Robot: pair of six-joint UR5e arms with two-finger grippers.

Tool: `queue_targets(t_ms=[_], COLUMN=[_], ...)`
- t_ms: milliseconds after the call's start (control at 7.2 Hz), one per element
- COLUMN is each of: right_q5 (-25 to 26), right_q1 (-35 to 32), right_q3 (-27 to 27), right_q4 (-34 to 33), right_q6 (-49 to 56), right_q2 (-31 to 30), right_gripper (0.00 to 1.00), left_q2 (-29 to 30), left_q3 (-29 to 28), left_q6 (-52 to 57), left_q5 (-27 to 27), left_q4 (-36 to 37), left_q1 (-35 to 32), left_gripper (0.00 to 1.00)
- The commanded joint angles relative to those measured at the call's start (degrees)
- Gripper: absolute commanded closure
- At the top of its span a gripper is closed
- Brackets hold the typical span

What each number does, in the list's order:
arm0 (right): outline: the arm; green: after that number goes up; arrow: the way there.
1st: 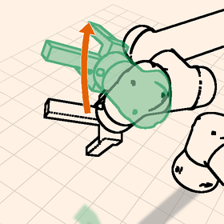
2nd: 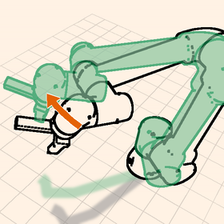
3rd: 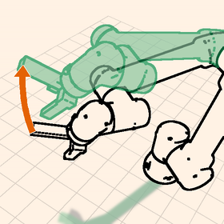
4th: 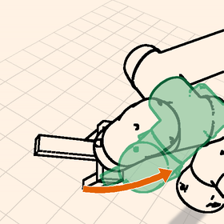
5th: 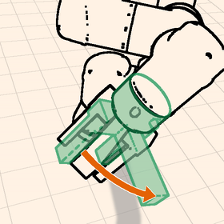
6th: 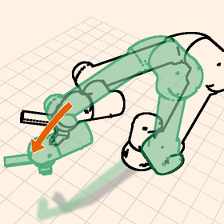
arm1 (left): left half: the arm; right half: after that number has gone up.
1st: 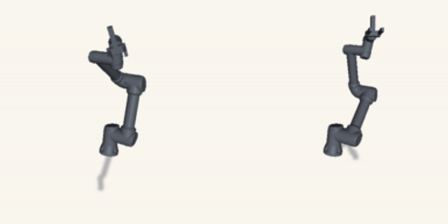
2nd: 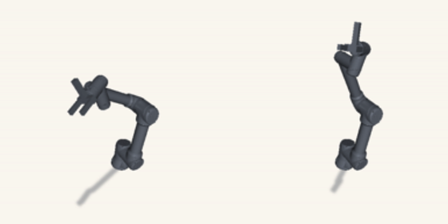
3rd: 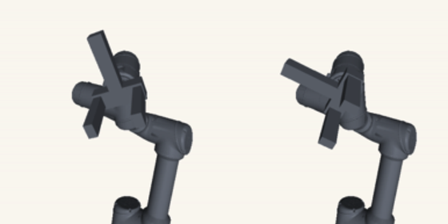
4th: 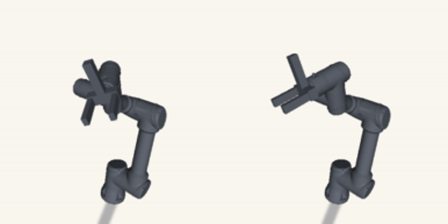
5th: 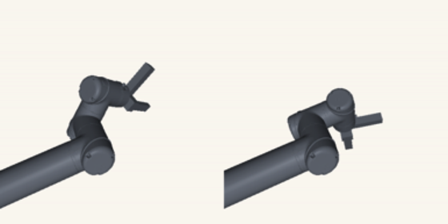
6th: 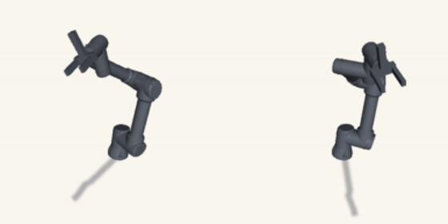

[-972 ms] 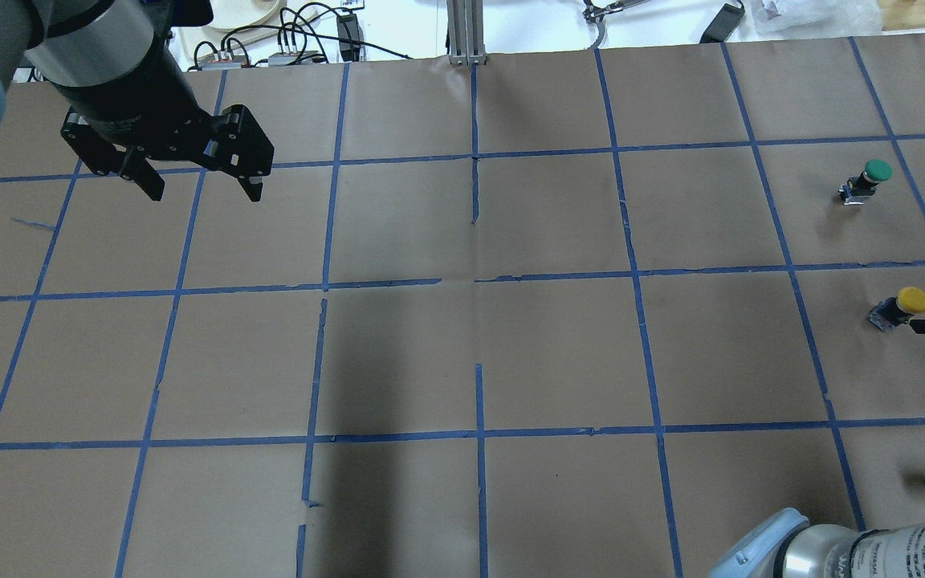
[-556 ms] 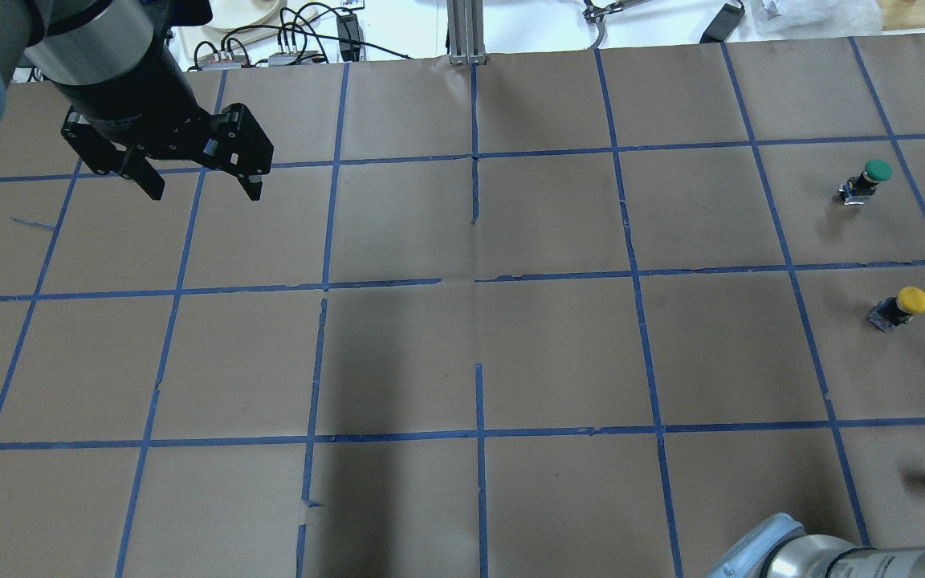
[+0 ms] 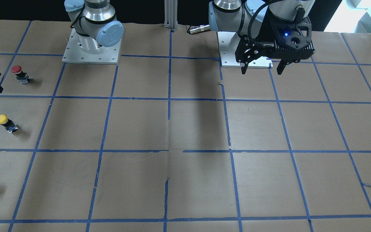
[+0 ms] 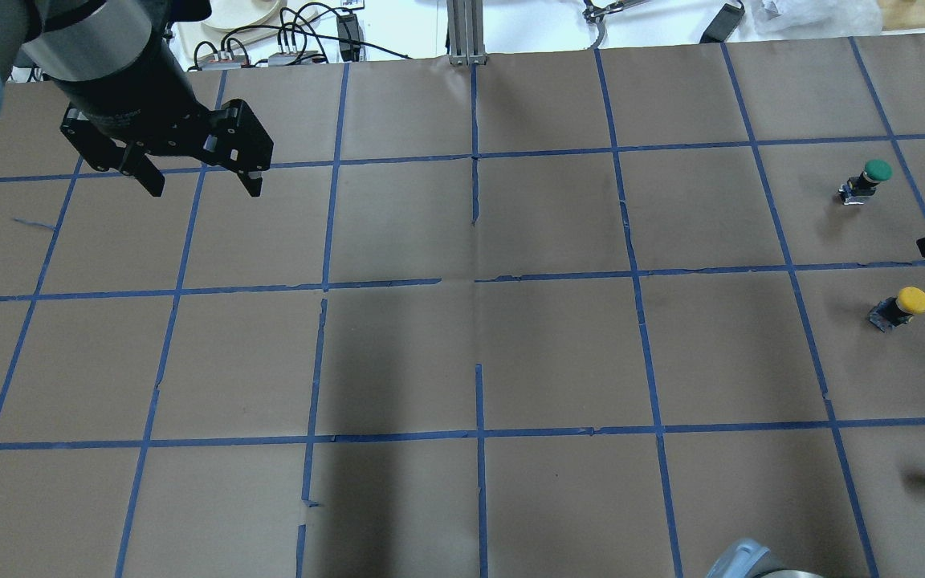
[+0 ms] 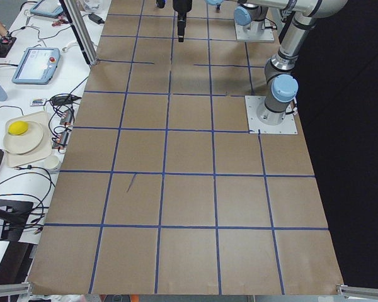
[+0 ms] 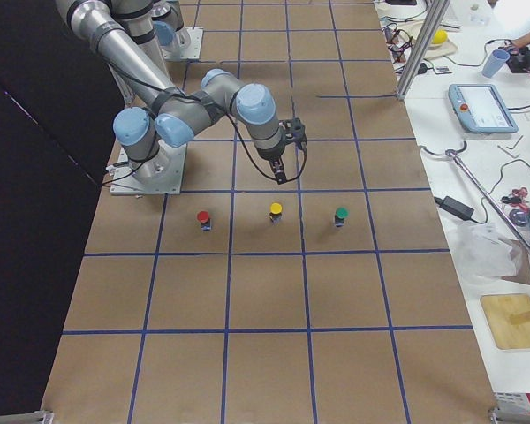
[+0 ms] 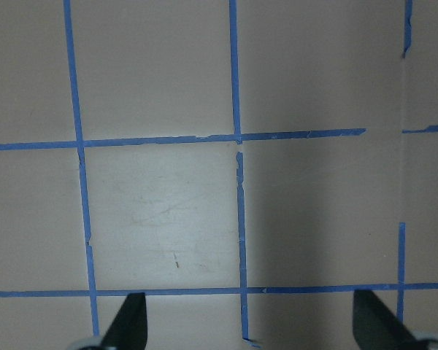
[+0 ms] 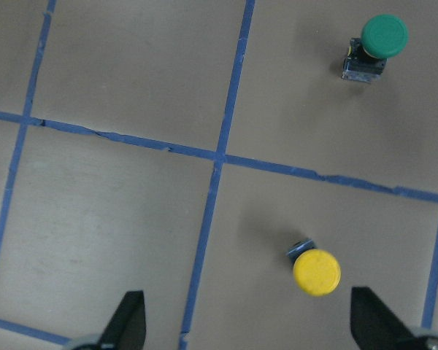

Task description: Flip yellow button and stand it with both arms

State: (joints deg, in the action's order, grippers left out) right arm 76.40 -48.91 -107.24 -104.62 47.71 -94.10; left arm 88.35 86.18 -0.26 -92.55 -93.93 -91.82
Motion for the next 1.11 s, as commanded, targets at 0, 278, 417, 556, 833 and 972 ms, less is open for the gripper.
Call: queue_targets(t_ms=[0,278,417,556,833,972], right_q5=[5.56,12.18,11.93,12.19,11.84,12.45], right_q1=[-9.58,-24.49,-30.83,-35.34,-36.79,-36.79], right_q3=[8.6,11.51,11.52,11.61,8.56,6.88], right_q4=[10.83,15.12,15.41,15.59,16.29,16.12], right_q6=[-23.18,-42.5,-51.22,-52.62,-52.63,-52.46], right_q2=[-0.39,-1.52,-1.7,-2.75,-5.31,-5.31], right_gripper=[0.0,0.0,0.0,0.0,0.0,0.0], left_q2=[-0.02,-0.11,-0.37,-0.54,-0.37,-0.02], left_q3=[-0.05,-0.05,-0.05,-0.05,0.04,0.04], left_q6=[0.0,0.0,0.09,0.09,0.09,0.0], left_q5=[0.0,0.0,-0.08,-0.17,-0.09,0.0], left_q4=[-0.03,-0.11,-0.2,-0.2,-0.12,-0.03], left_q1=[-0.02,0.24,0.24,0.33,0.15,0.15], left_gripper=[0.0,0.0,0.0,0.0,0.0,0.0])
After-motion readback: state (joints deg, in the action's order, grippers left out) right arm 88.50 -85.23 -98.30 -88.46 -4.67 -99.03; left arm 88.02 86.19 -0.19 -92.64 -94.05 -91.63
